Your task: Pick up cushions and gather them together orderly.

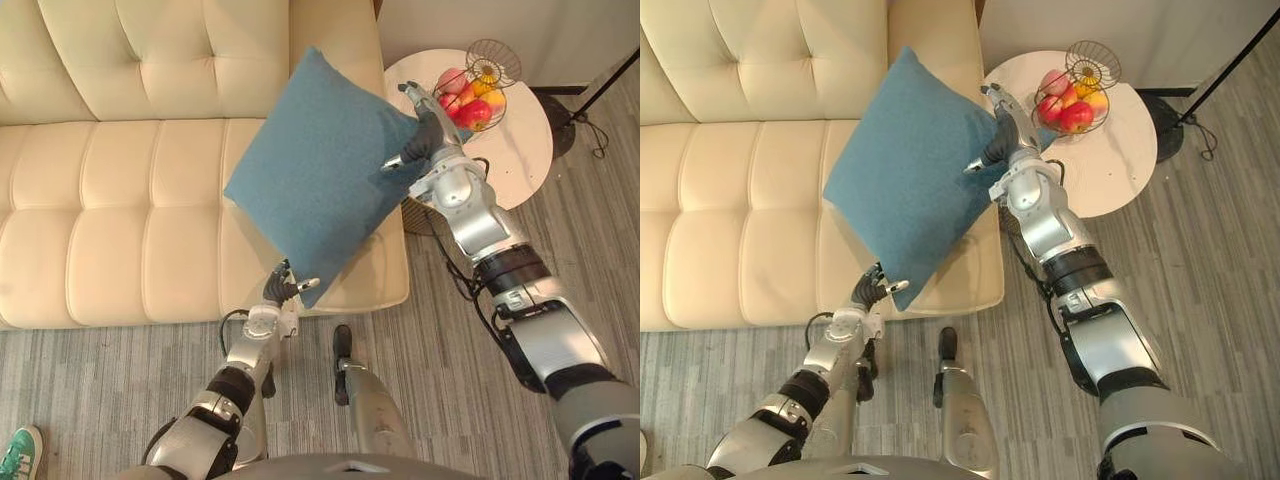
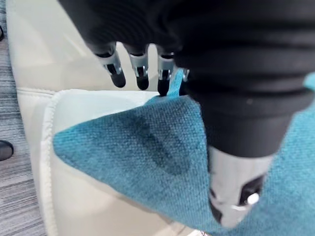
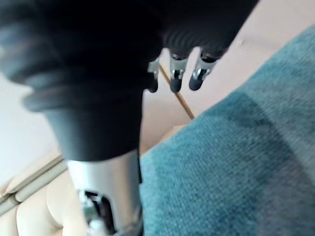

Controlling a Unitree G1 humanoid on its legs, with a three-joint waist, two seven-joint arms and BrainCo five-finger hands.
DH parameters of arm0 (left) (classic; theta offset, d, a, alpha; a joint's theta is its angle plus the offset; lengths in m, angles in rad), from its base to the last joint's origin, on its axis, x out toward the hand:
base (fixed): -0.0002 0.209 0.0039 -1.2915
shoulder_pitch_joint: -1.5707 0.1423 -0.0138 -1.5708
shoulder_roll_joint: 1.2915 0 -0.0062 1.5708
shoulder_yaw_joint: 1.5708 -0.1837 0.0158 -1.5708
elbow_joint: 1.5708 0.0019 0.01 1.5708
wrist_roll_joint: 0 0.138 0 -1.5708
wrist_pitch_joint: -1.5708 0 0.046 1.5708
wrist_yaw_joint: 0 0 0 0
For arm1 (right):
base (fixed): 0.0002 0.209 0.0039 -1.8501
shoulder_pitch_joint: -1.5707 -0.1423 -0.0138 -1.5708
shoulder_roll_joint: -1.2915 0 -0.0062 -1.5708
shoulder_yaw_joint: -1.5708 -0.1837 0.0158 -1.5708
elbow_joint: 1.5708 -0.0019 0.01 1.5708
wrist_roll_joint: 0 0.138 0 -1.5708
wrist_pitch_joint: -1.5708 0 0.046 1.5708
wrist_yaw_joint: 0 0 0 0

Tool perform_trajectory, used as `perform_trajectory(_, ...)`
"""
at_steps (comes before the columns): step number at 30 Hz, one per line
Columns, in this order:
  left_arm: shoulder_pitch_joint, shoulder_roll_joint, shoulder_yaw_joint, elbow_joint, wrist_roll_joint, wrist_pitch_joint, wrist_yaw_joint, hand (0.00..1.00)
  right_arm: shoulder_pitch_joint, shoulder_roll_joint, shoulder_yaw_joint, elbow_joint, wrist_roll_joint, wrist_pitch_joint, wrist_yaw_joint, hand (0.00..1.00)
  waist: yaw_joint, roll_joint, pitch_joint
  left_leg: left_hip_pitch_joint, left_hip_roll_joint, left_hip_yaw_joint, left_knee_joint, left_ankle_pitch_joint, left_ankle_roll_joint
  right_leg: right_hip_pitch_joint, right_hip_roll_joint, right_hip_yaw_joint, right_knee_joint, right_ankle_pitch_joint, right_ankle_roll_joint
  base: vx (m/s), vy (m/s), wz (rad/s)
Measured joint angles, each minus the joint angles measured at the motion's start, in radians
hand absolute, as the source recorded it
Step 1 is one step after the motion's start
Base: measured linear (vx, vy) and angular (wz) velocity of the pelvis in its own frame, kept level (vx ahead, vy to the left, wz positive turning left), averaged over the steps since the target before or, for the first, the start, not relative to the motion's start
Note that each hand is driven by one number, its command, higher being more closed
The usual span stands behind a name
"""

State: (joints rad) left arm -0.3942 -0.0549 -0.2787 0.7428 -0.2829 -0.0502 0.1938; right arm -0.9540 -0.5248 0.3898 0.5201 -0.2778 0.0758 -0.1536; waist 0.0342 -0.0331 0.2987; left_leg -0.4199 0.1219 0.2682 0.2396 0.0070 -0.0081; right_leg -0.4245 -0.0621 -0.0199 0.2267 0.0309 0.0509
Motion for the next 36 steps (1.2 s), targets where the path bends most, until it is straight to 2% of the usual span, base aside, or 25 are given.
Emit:
perform_trajectory(1,-0.017,-0.004,0.000,0.013,-0.001,0.000,0.001,0.00,-0.007,0.013,0.002,0.014,0.000,0.004,0.001,0.00,0.002,0.000,0.006,-0.002,0.000,-0.005,-0.001,0.001,-0.001,0.000,0.000,-0.004,0.000,0.000,0.000,0.04,-0.028,0.12)
perform_trajectory(2,-0.031,-0.006,0.000,0.018,-0.009,0.001,0.003,0.00,-0.009,0.024,0.003,0.017,0.000,0.009,0.001,1.00,0.005,0.000,0.009,-0.005,0.000,-0.011,-0.002,0.004,-0.002,-0.001,0.000,-0.011,0.000,-0.001,-0.001,0.03,-0.032,0.21)
perform_trajectory(3,-0.056,-0.005,0.000,0.018,-0.019,0.001,0.006,1.00,-0.017,0.042,0.003,0.027,0.000,0.016,0.001,1.00,0.005,-0.002,0.013,-0.020,-0.001,-0.025,-0.004,0.012,-0.003,-0.010,0.000,-0.025,0.001,-0.002,-0.003,0.03,-0.034,0.20)
perform_trajectory(10,-0.180,-0.003,0.001,0.058,-0.060,0.006,0.036,1.00,-0.121,0.074,0.012,0.127,0.008,0.023,-0.009,1.00,0.004,-0.010,0.041,-0.033,-0.017,-0.049,-0.080,0.065,-0.011,-0.053,-0.004,-0.049,0.027,-0.012,-0.014,-0.01,-0.032,0.16)
perform_trajectory(14,-0.214,-0.003,0.026,0.055,-0.110,0.007,0.076,1.00,-0.125,0.081,0.021,0.125,0.014,0.023,-0.014,1.00,0.002,-0.011,0.041,-0.036,-0.016,-0.046,-0.114,0.077,-0.017,-0.081,-0.006,-0.050,0.053,-0.023,-0.021,-0.02,-0.040,0.02)
perform_trajectory(16,-0.232,-0.003,0.041,0.051,-0.128,0.007,0.097,1.00,-0.108,0.085,0.019,0.114,0.017,0.020,-0.039,1.00,0.001,-0.011,0.041,-0.030,-0.015,-0.046,-0.124,0.084,-0.023,-0.085,-0.006,-0.053,0.069,-0.033,-0.025,0.02,-0.050,0.03)
perform_trajectory(24,-0.239,0.024,0.044,-0.063,-0.113,0.009,0.133,1.00,0.141,0.087,-0.113,-0.094,0.040,-0.007,-0.110,1.00,0.003,-0.012,0.042,0.011,-0.025,-0.048,-0.157,0.097,-0.034,-0.085,-0.028,-0.077,0.148,-0.094,-0.033,0.06,-0.038,0.11)
perform_trajectory(30,-0.200,0.048,0.043,-0.178,-0.072,0.009,0.151,1.00,0.326,0.103,-0.181,-0.201,0.055,-0.020,-0.118,1.00,0.004,-0.012,0.042,0.057,-0.035,-0.052,-0.174,0.084,-0.041,-0.049,-0.046,-0.087,0.182,-0.126,-0.028,0.05,-0.026,0.12)
perform_trajectory(36,-0.161,0.085,0.037,-0.340,-0.021,0.009,0.151,1.00,0.572,0.187,-0.285,-0.359,0.079,-0.029,-0.121,1.00,-0.006,-0.013,0.041,0.105,-0.039,-0.047,-0.174,0.082,-0.033,0.008,-0.067,-0.111,0.199,-0.152,-0.021,0.07,-0.021,0.20)
